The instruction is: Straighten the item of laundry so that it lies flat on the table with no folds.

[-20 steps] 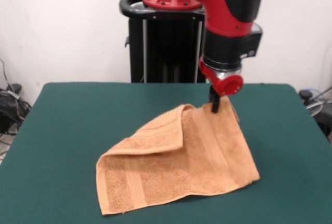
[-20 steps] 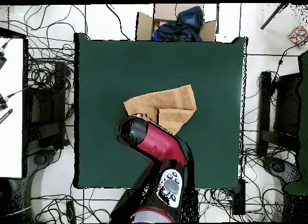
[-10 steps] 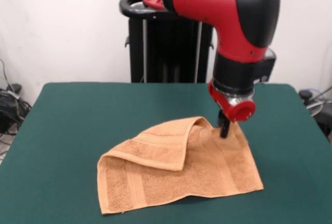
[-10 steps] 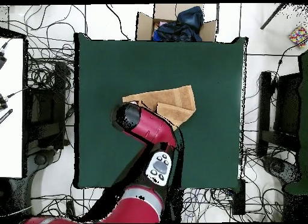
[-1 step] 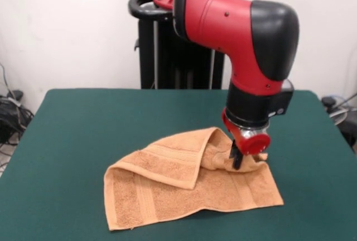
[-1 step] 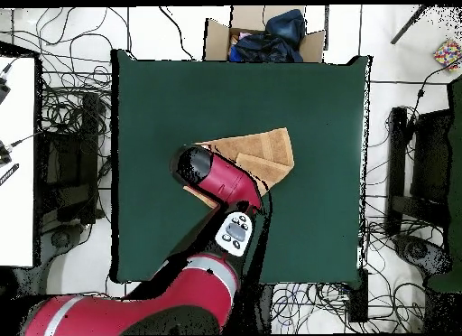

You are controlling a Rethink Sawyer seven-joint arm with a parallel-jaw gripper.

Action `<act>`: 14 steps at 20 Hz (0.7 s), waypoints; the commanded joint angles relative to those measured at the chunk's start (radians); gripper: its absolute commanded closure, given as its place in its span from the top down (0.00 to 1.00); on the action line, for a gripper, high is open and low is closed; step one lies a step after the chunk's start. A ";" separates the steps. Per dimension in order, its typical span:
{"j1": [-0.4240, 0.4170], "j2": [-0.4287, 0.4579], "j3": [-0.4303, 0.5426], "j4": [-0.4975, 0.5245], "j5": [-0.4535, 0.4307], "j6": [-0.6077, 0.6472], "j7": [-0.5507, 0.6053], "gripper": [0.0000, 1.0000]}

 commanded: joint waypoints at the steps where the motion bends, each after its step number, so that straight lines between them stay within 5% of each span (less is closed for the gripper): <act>1: -0.021 0.023 0.024 0.010 0.050 -0.020 0.241 0.00; 13: -0.085 -0.078 0.050 0.198 -0.032 -0.133 0.119 0.00; 14: -0.075 -0.074 0.034 0.195 -0.041 -0.136 0.123 1.00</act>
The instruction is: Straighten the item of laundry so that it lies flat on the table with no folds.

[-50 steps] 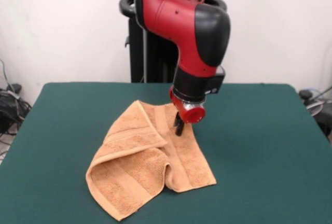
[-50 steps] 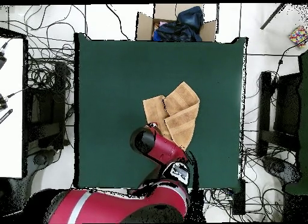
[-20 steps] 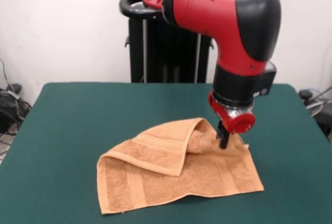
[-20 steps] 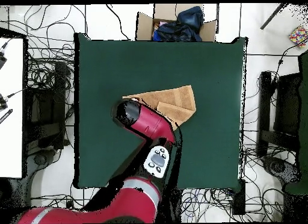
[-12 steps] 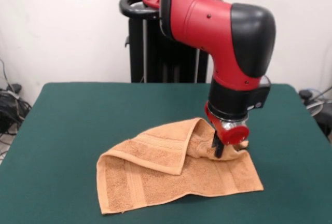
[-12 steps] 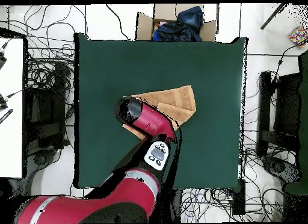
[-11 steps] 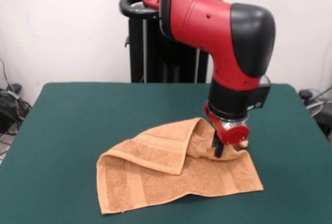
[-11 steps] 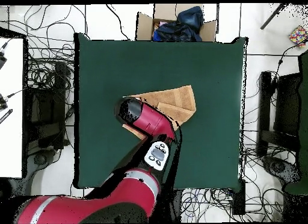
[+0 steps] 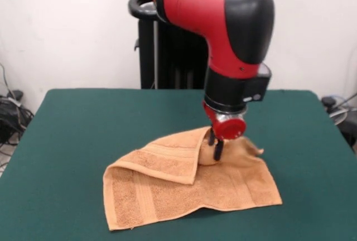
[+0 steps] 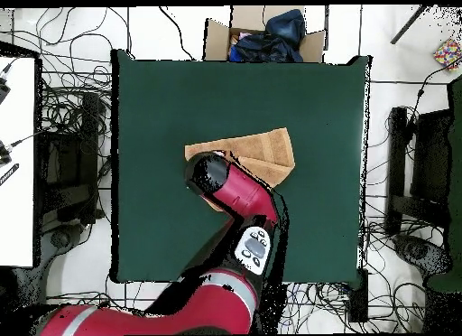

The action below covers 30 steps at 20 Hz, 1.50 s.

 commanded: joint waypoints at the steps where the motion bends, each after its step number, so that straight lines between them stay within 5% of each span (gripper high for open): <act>1: -0.035 -0.004 0.051 0.106 -0.038 -0.083 0.111 1.00; 7: -0.130 -0.059 0.119 0.179 -0.052 -0.091 0.059 1.00; 15: -0.152 -0.056 0.145 0.199 -0.086 -0.129 0.075 1.00; 30: -0.139 0.081 0.074 0.098 -0.131 -0.226 0.104 1.00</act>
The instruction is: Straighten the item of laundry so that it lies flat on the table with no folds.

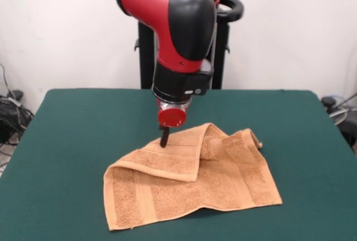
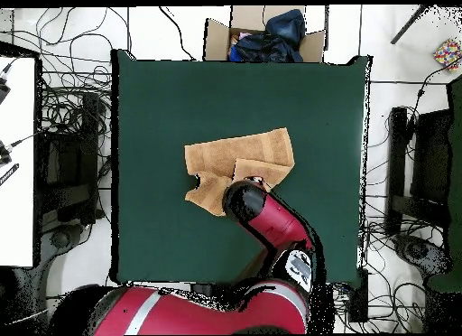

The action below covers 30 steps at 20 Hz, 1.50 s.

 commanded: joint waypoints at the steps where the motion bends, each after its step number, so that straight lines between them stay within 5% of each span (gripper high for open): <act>1: 0.006 0.079 0.064 -0.044 -0.029 -0.060 0.101 1.00; 15: -0.021 0.137 0.067 -0.093 -0.030 -0.135 0.106 1.00; 30: -0.037 0.149 -0.014 -0.234 -0.008 0.004 0.089 1.00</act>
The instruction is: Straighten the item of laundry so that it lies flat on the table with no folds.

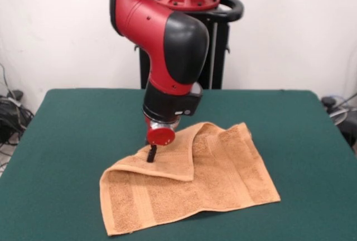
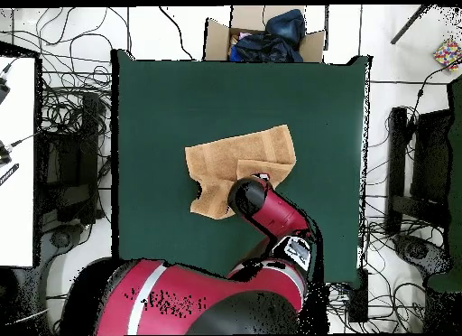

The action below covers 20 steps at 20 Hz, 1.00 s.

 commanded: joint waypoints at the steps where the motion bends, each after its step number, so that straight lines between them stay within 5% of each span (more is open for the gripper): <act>1: -0.034 0.039 0.011 -0.147 0.017 0.058 0.090 1.00; 12: -0.016 0.074 -0.025 -0.233 0.044 0.131 0.136 1.00; 20: 0.026 0.018 -0.046 -0.233 0.042 0.257 0.177 1.00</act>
